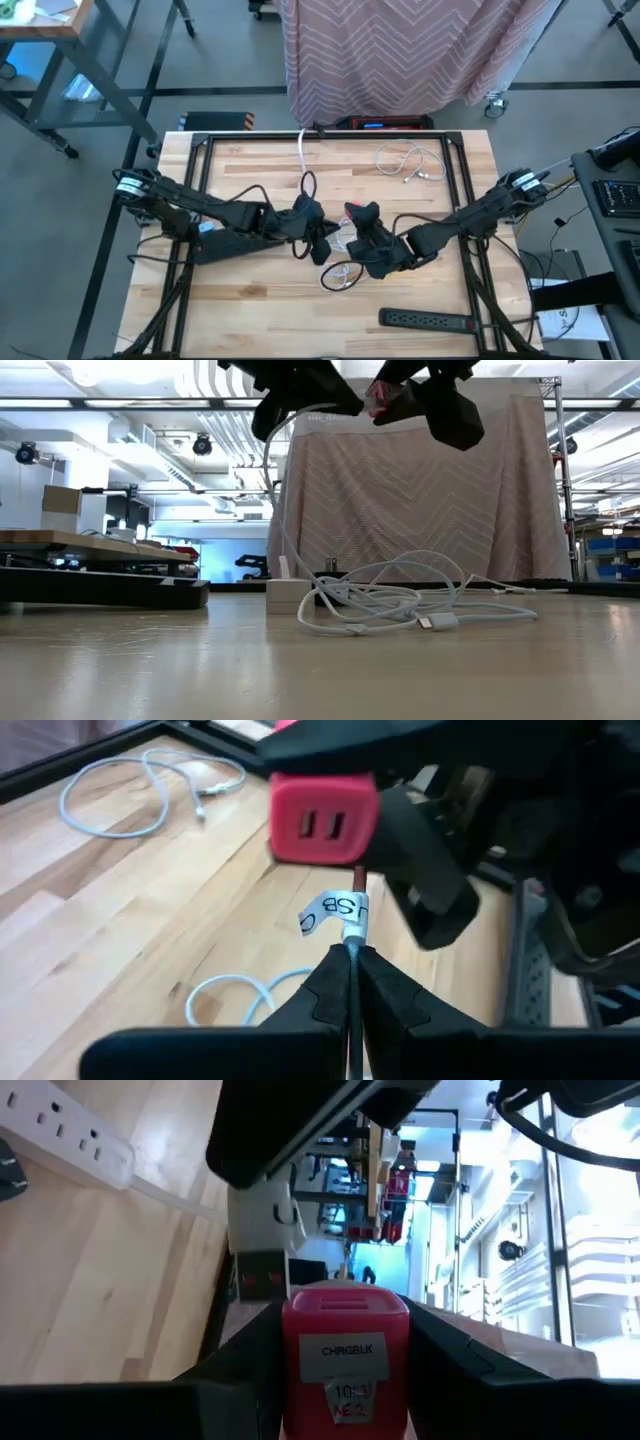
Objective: Insert USB
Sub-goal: Insert the white charger cable to the pink charger adapter
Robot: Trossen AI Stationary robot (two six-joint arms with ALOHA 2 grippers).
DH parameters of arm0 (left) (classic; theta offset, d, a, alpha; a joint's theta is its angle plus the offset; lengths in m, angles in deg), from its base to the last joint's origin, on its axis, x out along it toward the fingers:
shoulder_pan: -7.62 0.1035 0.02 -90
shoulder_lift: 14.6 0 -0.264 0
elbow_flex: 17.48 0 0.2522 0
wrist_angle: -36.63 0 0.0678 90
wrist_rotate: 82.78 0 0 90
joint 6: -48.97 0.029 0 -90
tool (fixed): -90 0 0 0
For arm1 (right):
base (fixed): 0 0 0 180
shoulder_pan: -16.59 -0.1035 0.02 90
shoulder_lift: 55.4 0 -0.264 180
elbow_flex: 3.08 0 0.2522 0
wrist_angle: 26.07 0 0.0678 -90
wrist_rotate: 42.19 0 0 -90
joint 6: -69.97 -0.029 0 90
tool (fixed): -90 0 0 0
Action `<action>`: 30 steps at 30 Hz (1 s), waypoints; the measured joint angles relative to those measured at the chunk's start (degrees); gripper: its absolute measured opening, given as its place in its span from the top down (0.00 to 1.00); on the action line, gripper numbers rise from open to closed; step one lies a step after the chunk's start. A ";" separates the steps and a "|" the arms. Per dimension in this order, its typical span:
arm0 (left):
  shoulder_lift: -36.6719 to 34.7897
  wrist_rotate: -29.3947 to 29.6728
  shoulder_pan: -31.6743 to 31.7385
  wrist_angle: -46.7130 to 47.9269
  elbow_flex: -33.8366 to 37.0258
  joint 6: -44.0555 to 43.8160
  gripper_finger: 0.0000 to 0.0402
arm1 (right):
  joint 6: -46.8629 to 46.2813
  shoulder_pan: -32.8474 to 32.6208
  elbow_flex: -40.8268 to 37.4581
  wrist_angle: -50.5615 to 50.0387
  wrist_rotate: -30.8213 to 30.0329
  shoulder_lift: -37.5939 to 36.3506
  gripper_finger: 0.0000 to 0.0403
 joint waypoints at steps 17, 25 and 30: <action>-1.30 6.08 0.37 -2.68 0.00 8.85 1.00 | 3.14 0.11 0.31 0.21 -2.55 0.09 0.67; -1.30 6.31 0.37 -3.06 0.47 9.08 1.00 | 2.64 0.95 0.31 0.38 -2.42 0.09 0.67; -1.26 8.80 0.37 -2.97 0.98 9.33 1.00 | 0.99 0.99 0.31 0.45 -0.91 0.09 0.67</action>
